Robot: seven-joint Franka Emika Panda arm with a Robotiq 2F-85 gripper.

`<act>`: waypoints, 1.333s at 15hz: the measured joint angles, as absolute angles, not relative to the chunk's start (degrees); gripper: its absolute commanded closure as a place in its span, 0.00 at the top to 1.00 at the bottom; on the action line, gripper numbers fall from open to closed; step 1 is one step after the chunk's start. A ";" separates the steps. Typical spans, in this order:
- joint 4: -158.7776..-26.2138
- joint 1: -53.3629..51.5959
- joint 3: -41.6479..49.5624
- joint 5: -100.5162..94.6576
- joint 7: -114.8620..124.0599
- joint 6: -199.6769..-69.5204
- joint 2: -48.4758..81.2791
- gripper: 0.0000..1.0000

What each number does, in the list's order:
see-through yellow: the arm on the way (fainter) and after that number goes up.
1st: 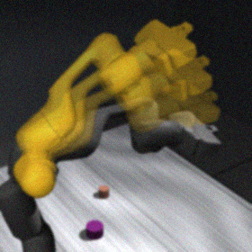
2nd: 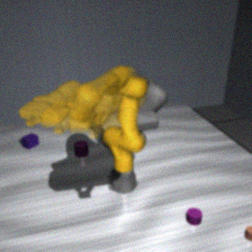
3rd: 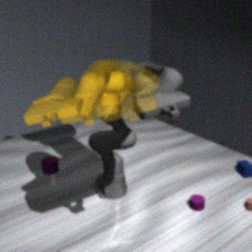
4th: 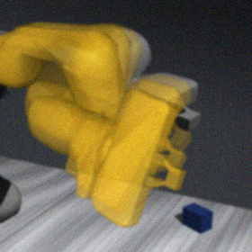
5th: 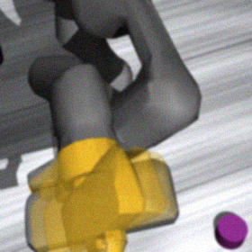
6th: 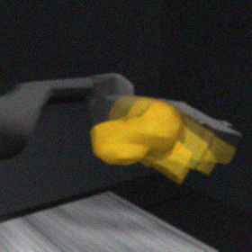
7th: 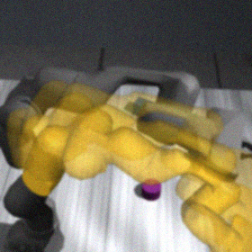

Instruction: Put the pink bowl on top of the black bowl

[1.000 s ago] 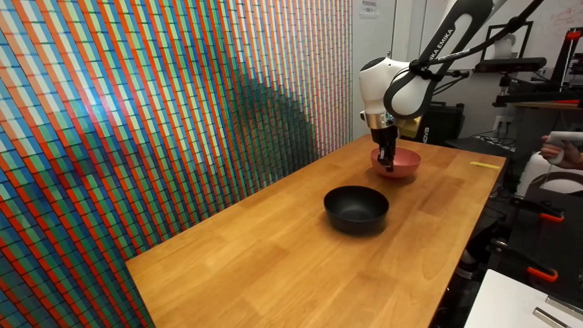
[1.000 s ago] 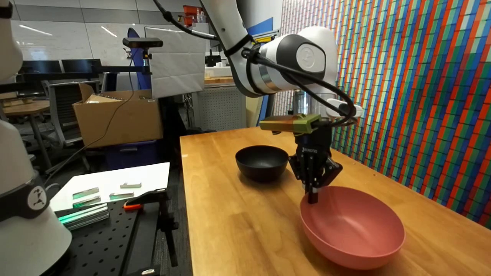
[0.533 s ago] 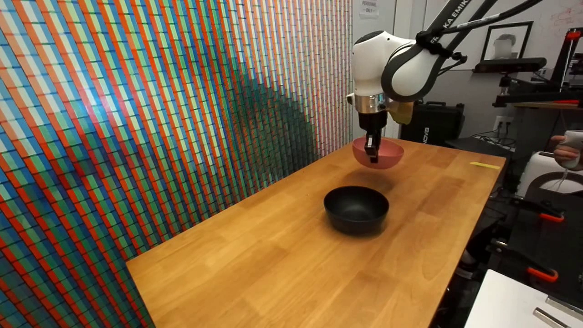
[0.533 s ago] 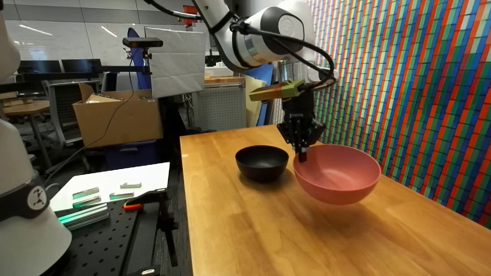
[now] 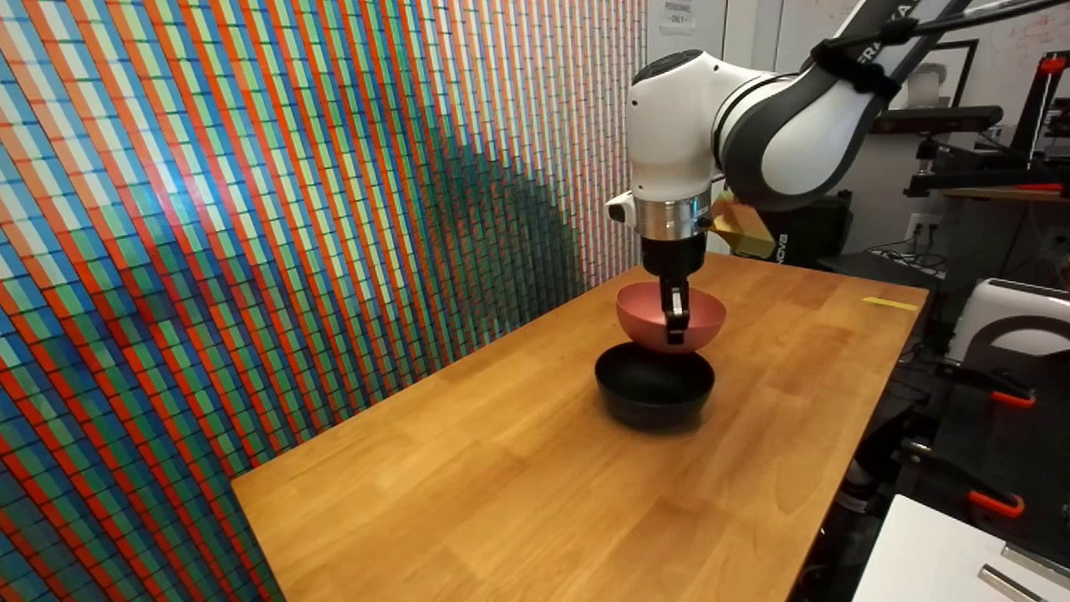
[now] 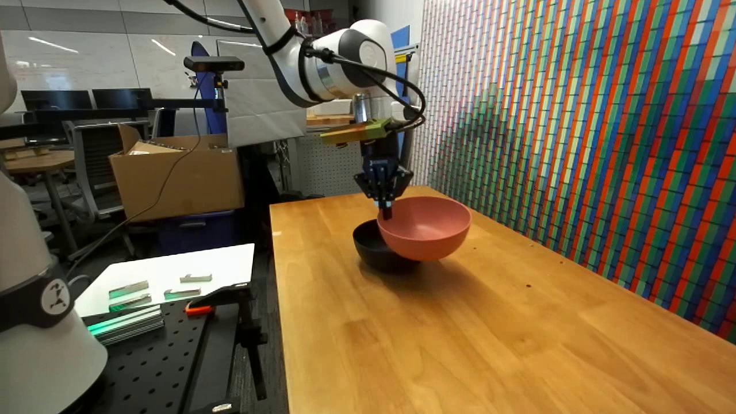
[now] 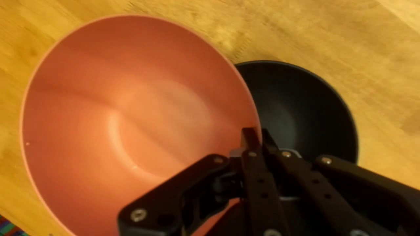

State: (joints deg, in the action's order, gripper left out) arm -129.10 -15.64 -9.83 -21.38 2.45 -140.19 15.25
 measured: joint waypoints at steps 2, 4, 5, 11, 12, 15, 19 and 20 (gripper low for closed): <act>-129.91 -17.43 -11.45 -21.95 2.39 -140.19 14.65 0.05; -130.37 -18.81 -12.67 -22.33 2.22 -140.19 14.04 0.05; -130.56 -19.29 -13.12 -22.43 2.04 -140.19 13.74 0.05; -131.61 -19.96 -13.79 -23.91 1.31 -140.14 13.21 0.31; -131.71 -19.96 -13.68 -24.24 1.31 -140.13 13.24 0.32; -131.83 -19.92 -13.42 -24.75 1.26 -140.08 13.37 0.47; -131.85 -19.80 -13.36 -24.76 1.14 -140.04 13.38 0.77; -131.85 -19.77 -13.31 -24.77 1.14 -140.03 13.38 0.86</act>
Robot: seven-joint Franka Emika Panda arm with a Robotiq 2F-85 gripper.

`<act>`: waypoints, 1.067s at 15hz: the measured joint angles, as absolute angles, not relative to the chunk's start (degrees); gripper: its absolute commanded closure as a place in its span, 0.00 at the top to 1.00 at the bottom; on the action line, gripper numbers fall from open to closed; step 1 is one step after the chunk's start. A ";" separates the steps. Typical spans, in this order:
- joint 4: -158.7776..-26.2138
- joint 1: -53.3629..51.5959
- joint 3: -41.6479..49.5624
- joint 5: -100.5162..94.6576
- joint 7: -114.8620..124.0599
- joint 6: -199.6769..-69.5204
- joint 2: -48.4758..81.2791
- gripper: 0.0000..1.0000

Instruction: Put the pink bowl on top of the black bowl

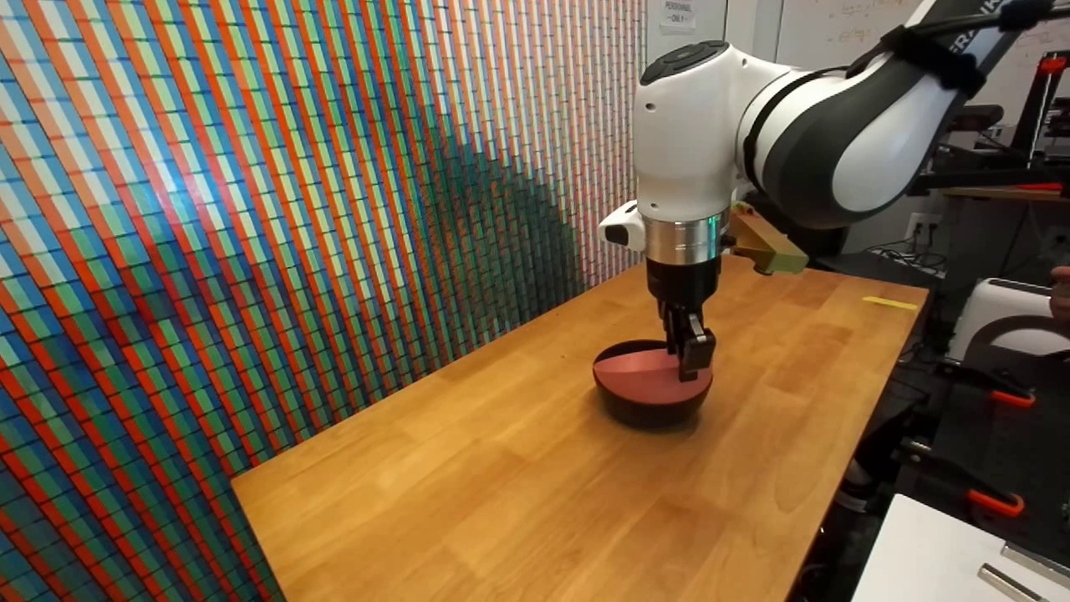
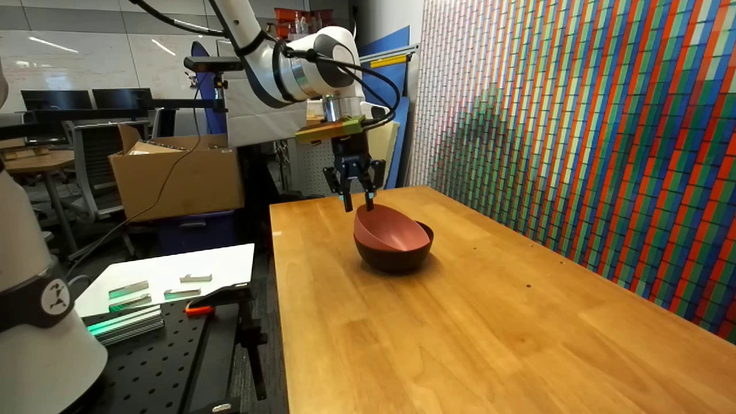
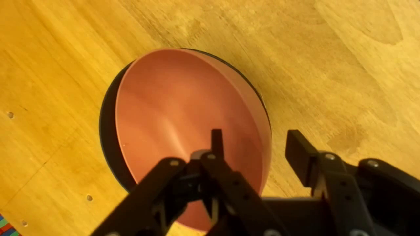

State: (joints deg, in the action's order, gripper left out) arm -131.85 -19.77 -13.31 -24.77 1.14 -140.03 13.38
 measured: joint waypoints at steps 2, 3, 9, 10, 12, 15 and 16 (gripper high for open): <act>-131.85 -19.69 -13.09 -25.10 1.14 -140.01 13.38 0.99; -131.89 -19.65 -12.97 -25.36 1.14 -139.99 13.38 1.00; -132.14 -18.17 -12.75 -19.92 -0.97 -137.32 13.50 1.00; -131.81 -17.58 -12.75 -17.72 -2.00 -136.42 13.50 0.99; -131.08 -16.32 -12.75 -14.06 -3.73 -135.11 13.50 1.00; -130.11 -14.77 -12.74 -10.16 -5.18 -133.81 13.50 1.00; -129.65 -14.26 -12.73 -9.01 -5.40 -133.58 13.50 1.00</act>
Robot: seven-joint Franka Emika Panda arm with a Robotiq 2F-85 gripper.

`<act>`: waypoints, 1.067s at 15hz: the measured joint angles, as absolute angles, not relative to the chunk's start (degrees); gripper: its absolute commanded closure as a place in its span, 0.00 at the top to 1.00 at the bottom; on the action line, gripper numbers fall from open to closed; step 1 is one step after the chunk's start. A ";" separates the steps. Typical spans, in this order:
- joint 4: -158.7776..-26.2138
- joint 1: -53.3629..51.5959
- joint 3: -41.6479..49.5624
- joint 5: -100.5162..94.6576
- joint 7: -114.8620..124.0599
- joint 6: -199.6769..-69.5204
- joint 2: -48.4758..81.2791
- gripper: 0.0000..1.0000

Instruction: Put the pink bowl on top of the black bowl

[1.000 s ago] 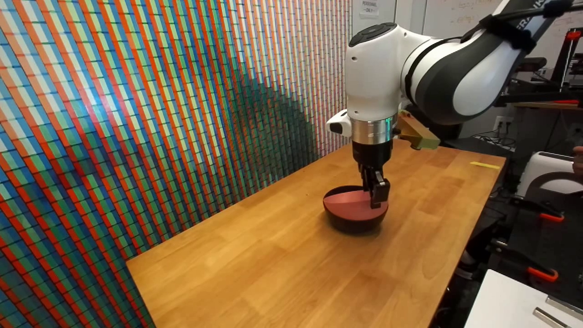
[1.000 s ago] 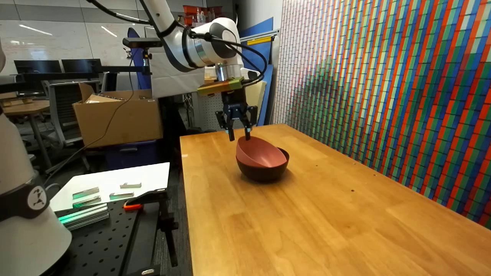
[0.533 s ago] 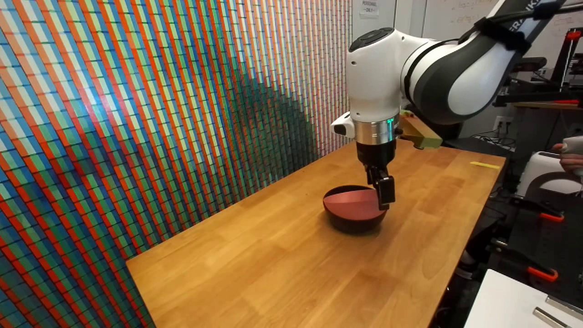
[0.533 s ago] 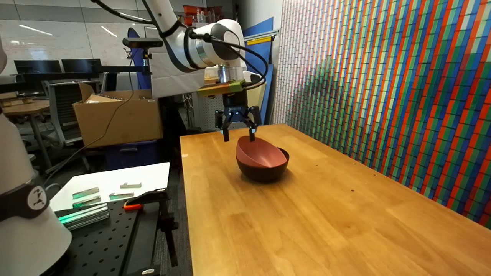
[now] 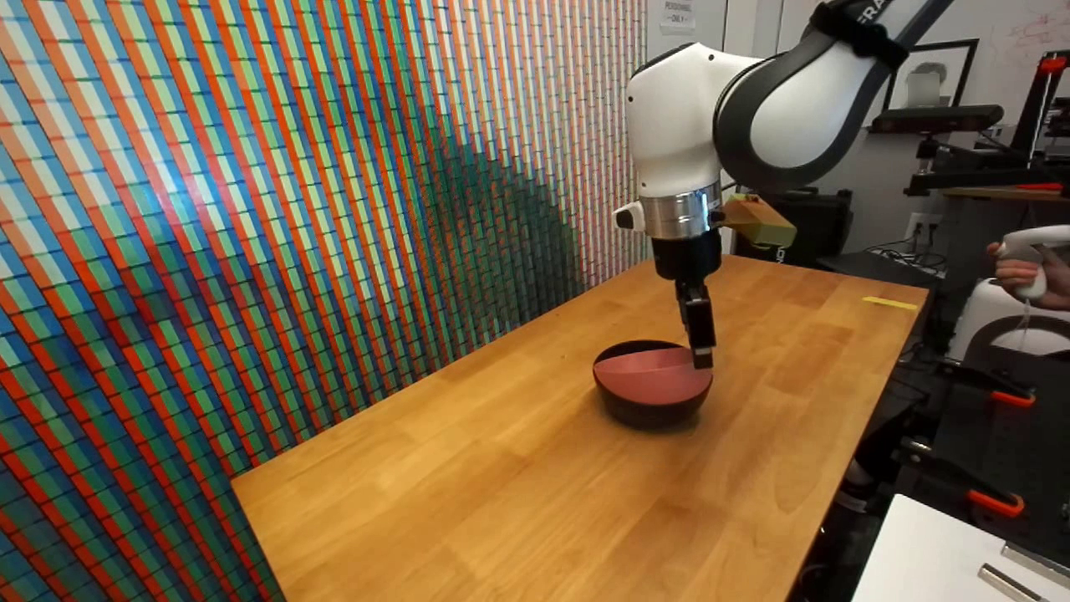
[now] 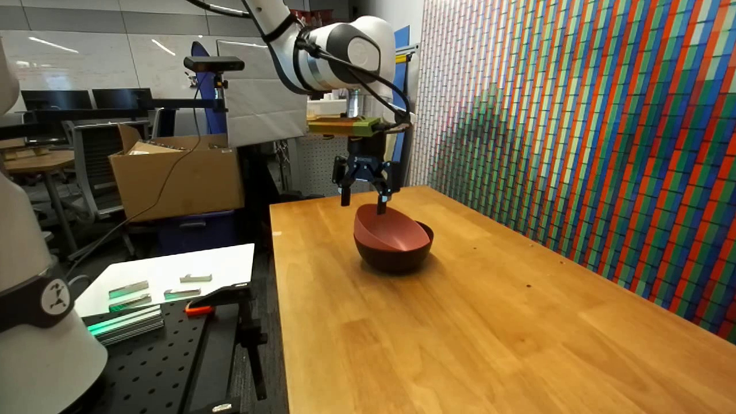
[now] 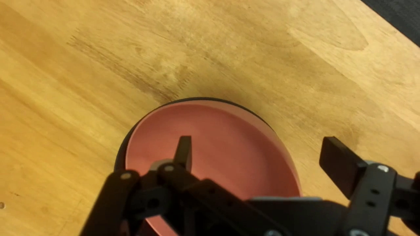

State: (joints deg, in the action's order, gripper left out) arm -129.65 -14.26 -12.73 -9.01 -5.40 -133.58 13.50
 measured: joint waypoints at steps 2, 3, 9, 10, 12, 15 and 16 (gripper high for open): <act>-128.24 -12.86 -12.53 -6.40 -5.65 -132.87 13.44 1.00; -127.39 -11.99 -12.27 -5.18 -5.77 -132.51 13.38 1.00; -121.12 -6.46 -7.75 -2.84 -5.89 -131.42 12.04 1.00; -120.08 -5.76 -6.84 -2.84 -5.89 -131.23 11.59 1.00; -118.15 -4.64 -5.27 -2.86 -5.89 -130.61 10.63 1.00; -115.34 -3.37 -3.77 -2.86 -5.89 -127.33 9.14 1.00; -114.47 -3.05 -3.43 -2.86 -5.89 -126.06 8.64 1.00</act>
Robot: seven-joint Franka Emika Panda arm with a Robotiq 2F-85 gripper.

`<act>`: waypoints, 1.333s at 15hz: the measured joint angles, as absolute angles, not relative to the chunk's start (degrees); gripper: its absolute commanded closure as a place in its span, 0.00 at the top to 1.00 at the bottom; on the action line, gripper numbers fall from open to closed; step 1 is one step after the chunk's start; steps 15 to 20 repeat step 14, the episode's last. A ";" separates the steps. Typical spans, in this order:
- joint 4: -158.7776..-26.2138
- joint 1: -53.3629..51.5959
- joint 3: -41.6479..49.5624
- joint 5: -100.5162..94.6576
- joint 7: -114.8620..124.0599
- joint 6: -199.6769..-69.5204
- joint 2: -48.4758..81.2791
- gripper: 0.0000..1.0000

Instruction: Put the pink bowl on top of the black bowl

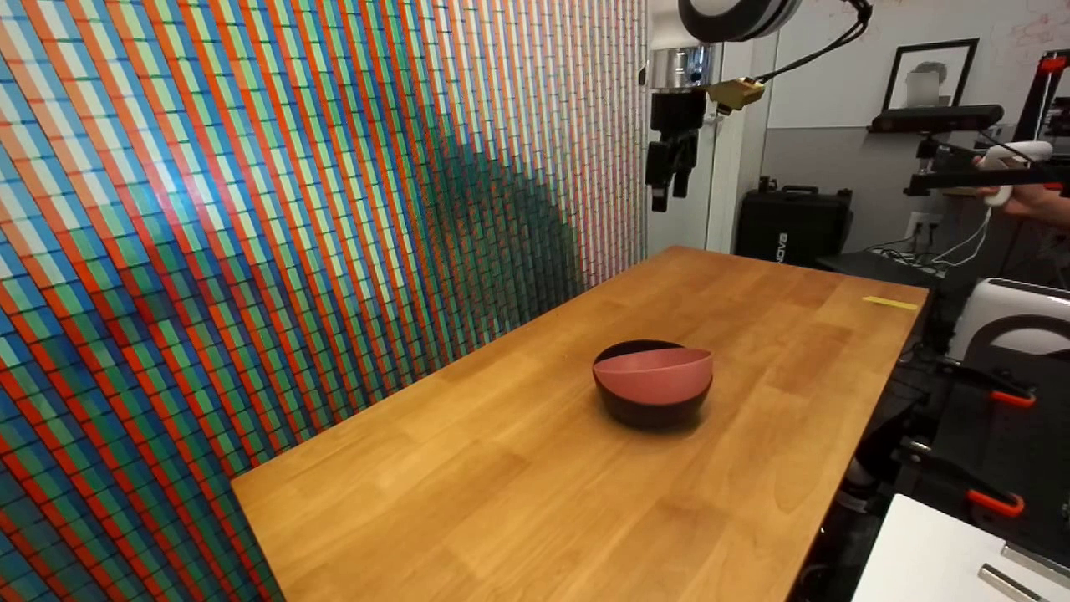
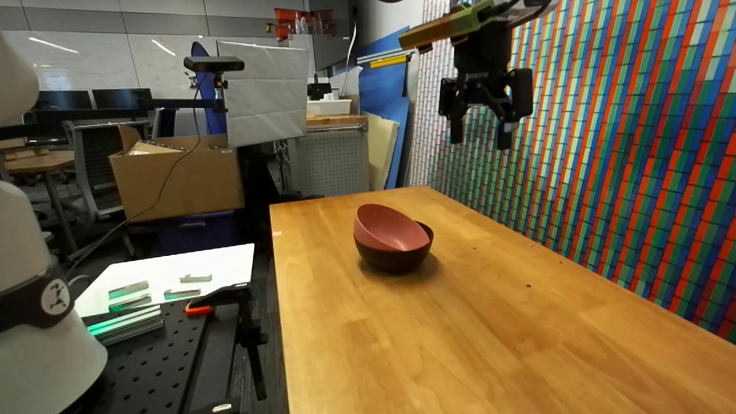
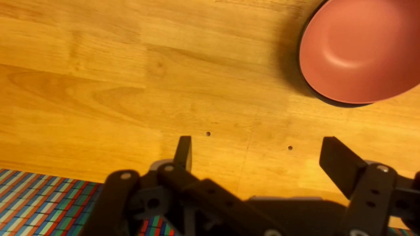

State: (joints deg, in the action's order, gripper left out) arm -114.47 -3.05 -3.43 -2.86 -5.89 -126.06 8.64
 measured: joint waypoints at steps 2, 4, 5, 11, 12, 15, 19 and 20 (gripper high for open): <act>-112.80 -2.60 -2.82 -2.91 -5.89 -123.14 7.65 1.00; -111.41 -2.17 -2.37 -3.14 -5.89 -120.18 6.73 1.00; -110.93 -1.99 -2.17 -3.16 -5.91 -118.95 6.35 1.00; -109.89 -1.55 -1.99 -3.16 -6.27 -116.00 5.76 1.00; -109.89 -1.55 -1.99 -3.16 -6.27 -115.99 5.76 1.00; -109.89 -1.55 -1.99 -3.16 -6.28 -115.97 5.76 1.00; -109.89 -1.55 -1.99 -3.16 -6.28 -115.97 5.76 1.00; -109.89 -1.55 -1.99 -3.16 -6.28 -115.97 5.76 1.00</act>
